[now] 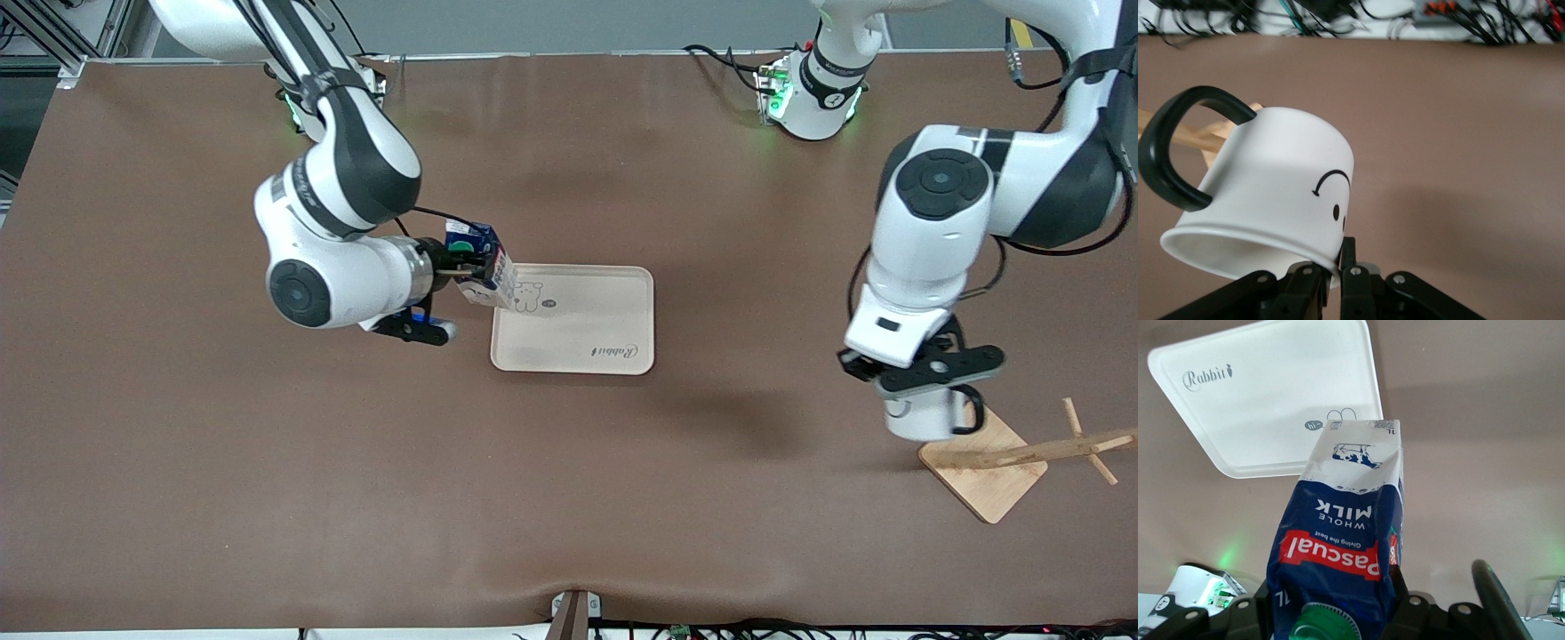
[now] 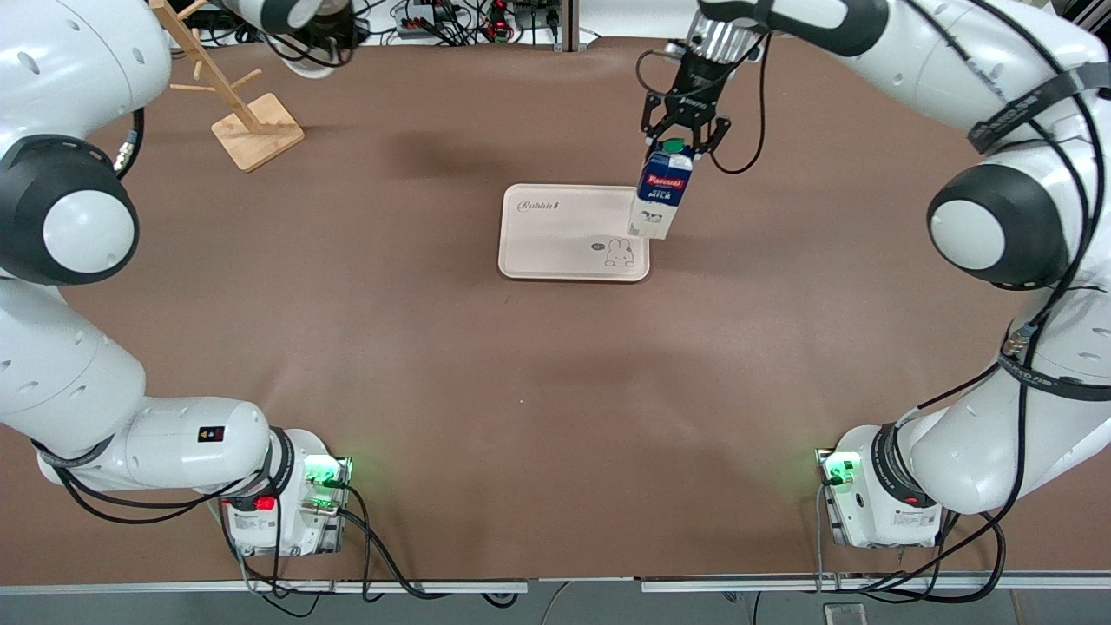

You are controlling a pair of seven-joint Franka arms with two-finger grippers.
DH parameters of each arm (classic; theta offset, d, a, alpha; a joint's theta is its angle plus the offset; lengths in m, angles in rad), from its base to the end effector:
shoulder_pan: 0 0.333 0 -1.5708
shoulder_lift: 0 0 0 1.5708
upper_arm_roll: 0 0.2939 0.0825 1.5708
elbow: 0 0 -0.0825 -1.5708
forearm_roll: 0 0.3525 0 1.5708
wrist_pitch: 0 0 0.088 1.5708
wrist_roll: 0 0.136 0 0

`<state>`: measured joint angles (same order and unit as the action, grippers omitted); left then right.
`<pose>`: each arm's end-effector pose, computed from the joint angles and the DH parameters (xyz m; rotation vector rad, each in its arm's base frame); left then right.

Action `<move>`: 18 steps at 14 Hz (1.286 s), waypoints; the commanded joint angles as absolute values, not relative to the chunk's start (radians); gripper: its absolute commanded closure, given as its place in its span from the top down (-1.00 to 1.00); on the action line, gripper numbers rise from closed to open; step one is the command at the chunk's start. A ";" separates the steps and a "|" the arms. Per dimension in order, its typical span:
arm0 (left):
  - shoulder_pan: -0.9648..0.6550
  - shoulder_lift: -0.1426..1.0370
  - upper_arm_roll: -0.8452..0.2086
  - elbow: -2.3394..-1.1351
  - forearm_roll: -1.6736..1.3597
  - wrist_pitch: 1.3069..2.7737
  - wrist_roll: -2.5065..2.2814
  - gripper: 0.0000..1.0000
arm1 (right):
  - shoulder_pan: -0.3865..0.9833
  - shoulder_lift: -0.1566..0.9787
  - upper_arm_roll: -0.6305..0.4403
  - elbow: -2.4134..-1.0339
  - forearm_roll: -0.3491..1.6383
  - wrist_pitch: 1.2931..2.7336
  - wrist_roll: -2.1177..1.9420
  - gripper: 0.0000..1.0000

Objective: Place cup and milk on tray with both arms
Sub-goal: 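Carry the milk carton and the mug toward the white tray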

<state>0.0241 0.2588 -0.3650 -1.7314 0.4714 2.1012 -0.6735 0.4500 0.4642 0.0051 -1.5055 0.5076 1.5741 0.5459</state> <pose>0.5950 -0.1605 0.4163 -2.8830 -0.1961 -0.4030 0.5080 0.3216 0.3545 -2.7542 0.2715 0.8316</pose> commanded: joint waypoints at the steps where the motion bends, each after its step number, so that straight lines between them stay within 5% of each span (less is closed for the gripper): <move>1: 0.025 0.276 -0.417 -1.713 0.395 2.048 -0.681 -1.00 | 0.483 0.503 -0.006 -1.463 0.515 1.613 0.557 -0.77; 18: -0.244 0.551 -0.471 -1.612 -0.003 2.045 -0.773 -1.00 | 0.546 0.589 -0.008 -1.473 0.422 1.764 0.466 -0.31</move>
